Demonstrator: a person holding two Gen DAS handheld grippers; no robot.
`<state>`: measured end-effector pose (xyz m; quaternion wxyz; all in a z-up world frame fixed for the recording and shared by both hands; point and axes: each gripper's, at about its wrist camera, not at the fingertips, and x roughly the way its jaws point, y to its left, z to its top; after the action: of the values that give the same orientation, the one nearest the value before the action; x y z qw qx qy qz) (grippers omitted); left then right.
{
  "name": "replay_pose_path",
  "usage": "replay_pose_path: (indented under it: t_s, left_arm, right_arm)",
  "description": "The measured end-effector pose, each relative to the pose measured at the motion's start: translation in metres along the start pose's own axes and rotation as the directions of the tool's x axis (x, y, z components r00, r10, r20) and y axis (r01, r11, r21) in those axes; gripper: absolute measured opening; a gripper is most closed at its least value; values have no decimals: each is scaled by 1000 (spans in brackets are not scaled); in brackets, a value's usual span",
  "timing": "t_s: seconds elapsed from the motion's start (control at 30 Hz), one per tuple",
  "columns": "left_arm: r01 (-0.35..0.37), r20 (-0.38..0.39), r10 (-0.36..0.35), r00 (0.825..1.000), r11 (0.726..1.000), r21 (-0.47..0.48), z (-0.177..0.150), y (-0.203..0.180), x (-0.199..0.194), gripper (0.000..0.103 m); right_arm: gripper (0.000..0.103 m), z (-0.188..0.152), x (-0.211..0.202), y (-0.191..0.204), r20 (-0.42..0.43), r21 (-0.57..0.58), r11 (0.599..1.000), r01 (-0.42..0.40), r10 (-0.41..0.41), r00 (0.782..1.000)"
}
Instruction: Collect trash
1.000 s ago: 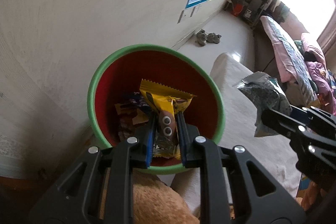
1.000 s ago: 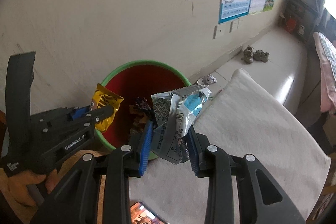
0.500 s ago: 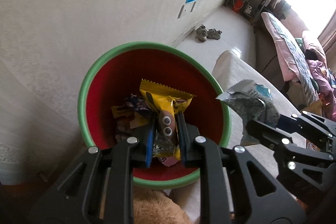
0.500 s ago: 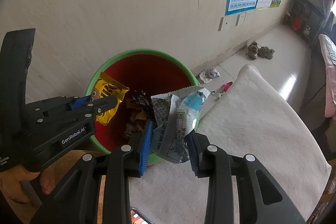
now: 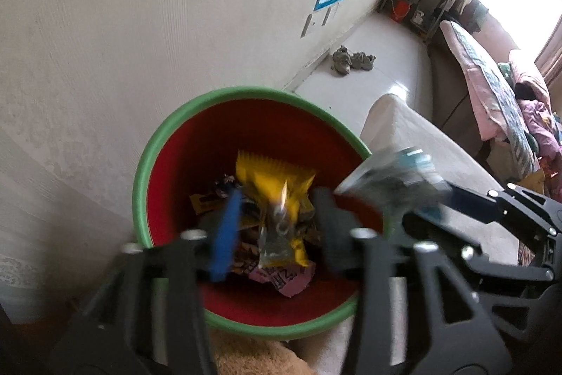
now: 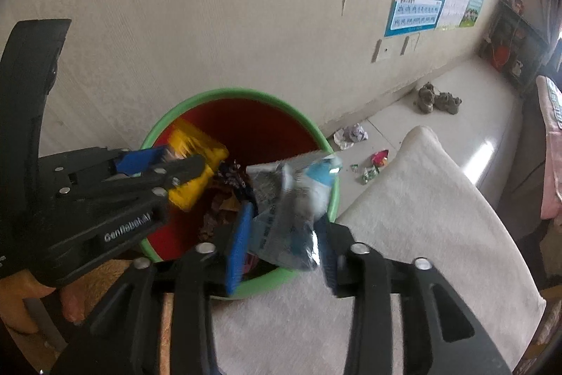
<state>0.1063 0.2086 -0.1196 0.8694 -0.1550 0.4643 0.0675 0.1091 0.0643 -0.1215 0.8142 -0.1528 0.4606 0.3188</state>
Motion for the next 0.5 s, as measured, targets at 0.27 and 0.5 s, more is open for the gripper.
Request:
replay_pose_path:
  t_s: [0.27, 0.5]
  left_arm:
    - [16, 120, -17, 993, 1000, 10, -3, -15, -39, 84]
    - [66, 274, -84, 958, 995, 74, -7, -66, -99, 97]
  right_arm:
    - [76, -20, -47, -23, 100, 70, 996, 46, -53, 994]
    - [96, -77, -114, -61, 194, 256, 965, 50, -102, 976]
